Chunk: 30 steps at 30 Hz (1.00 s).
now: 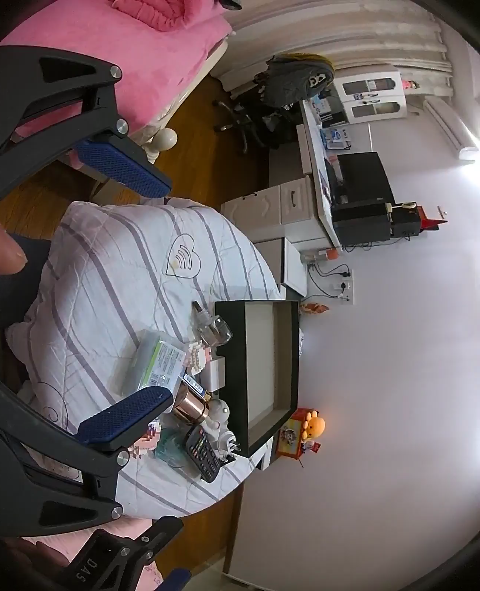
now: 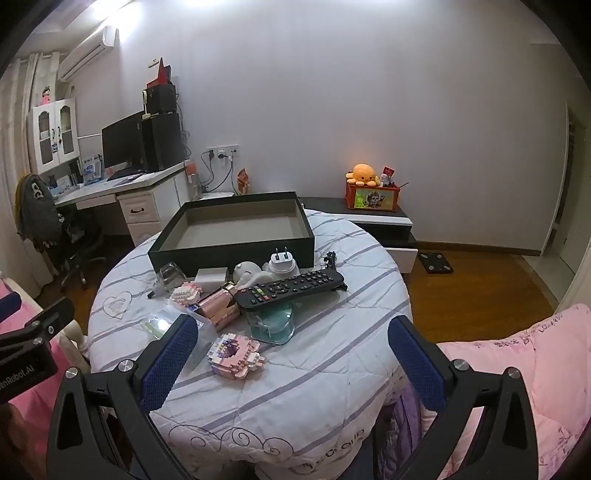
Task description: Organize rigid objects
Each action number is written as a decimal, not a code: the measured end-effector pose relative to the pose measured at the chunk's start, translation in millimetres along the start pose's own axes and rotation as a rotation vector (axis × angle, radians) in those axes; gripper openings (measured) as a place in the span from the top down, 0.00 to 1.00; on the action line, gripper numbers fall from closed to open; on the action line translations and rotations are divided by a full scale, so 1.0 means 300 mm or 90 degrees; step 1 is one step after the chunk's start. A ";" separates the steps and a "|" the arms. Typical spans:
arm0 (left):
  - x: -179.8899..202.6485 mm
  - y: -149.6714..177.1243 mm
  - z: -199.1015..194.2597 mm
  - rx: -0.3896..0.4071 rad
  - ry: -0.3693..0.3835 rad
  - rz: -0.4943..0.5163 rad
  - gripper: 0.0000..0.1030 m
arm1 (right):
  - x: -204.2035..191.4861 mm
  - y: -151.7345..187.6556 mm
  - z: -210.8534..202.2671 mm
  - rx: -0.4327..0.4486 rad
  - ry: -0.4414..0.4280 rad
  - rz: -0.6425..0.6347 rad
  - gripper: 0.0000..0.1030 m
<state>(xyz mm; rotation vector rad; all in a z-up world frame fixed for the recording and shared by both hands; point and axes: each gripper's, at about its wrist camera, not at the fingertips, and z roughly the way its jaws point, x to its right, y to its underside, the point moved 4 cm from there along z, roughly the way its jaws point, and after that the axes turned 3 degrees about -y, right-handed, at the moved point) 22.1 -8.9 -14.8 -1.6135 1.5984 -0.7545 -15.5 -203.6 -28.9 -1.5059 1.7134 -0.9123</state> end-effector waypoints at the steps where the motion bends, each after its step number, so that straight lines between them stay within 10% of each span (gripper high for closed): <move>1: 0.001 -0.001 0.000 0.000 0.000 0.001 0.00 | -0.001 -0.002 -0.001 0.001 0.000 -0.001 0.00; 30: -0.016 -0.030 -0.025 0.003 -0.003 -0.015 0.00 | -0.024 -0.031 -0.016 0.013 -0.001 -0.007 0.00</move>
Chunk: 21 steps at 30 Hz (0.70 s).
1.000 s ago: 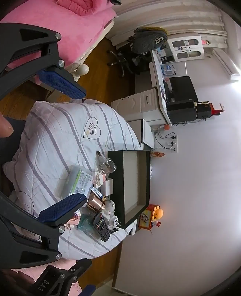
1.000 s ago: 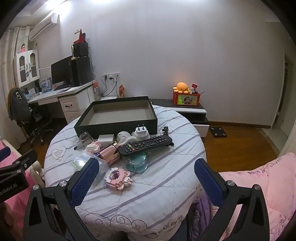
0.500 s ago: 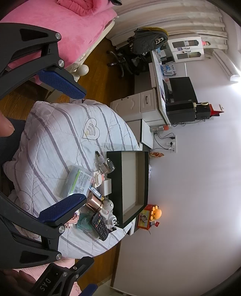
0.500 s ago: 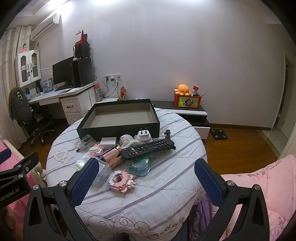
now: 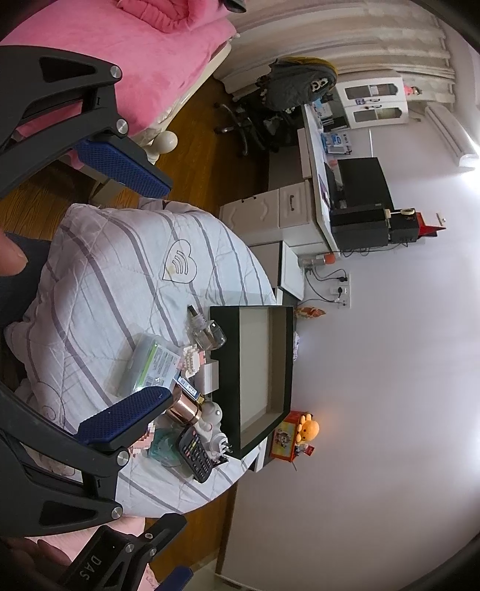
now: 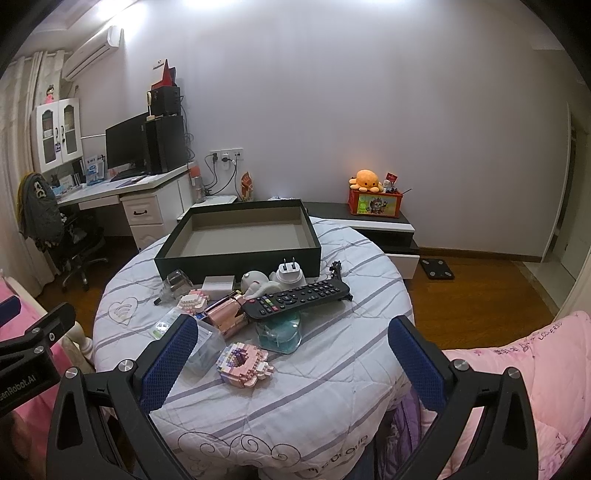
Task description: Organize rigid objects
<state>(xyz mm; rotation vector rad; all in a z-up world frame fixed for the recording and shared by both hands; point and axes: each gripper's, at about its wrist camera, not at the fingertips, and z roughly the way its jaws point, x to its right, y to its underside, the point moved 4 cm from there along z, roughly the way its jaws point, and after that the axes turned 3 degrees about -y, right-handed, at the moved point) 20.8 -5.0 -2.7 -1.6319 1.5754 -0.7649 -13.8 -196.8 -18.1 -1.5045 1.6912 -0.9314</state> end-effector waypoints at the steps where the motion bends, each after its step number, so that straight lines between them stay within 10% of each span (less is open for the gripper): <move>1: -0.001 0.001 0.000 0.000 0.000 0.000 0.00 | -0.001 -0.001 -0.002 0.000 0.000 0.000 0.00; 21: -0.001 -0.005 -0.009 0.012 0.001 -0.005 0.00 | 0.003 -0.025 -0.014 0.013 -0.001 0.001 0.00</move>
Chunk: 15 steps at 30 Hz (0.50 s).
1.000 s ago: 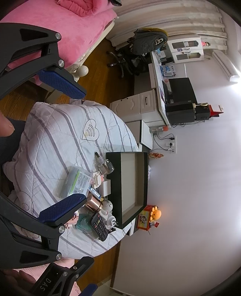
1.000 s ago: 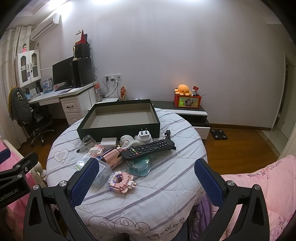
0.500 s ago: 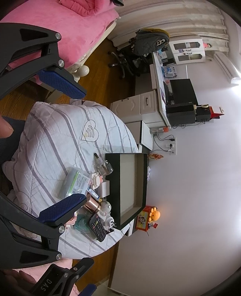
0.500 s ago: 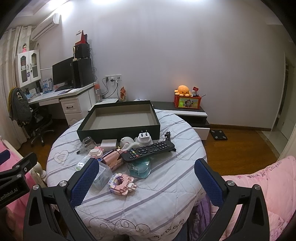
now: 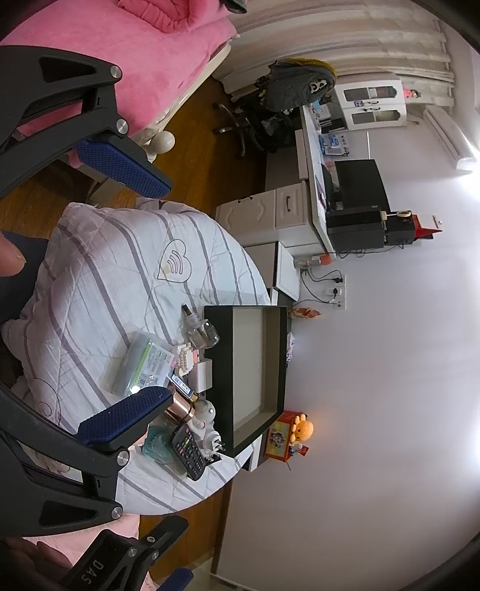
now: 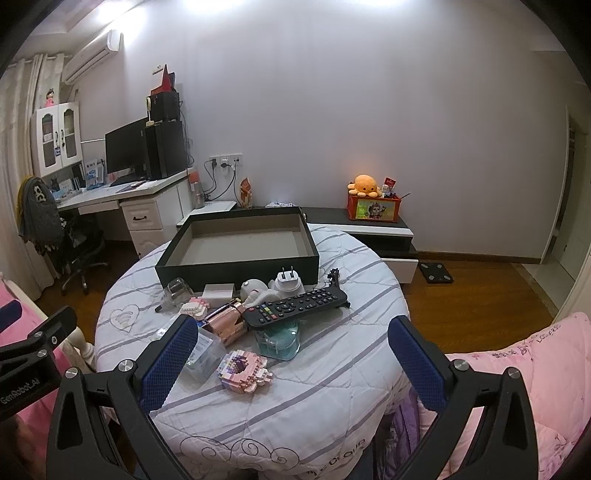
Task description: Organize rigid objects
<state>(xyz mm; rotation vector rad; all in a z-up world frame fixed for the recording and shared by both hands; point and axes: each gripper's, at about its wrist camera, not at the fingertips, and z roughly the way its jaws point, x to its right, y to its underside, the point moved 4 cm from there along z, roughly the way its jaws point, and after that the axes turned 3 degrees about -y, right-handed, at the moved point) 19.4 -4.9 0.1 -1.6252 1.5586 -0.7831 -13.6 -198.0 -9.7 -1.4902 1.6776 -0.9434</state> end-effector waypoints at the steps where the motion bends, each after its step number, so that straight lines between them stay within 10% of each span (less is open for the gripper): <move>1: 0.000 0.000 0.001 0.000 0.000 0.001 0.00 | -0.003 0.000 -0.004 0.001 0.000 -0.001 0.00; 15: 0.007 -0.006 -0.005 0.000 0.006 -0.002 0.00 | -0.003 -0.005 -0.008 0.005 0.001 -0.002 0.00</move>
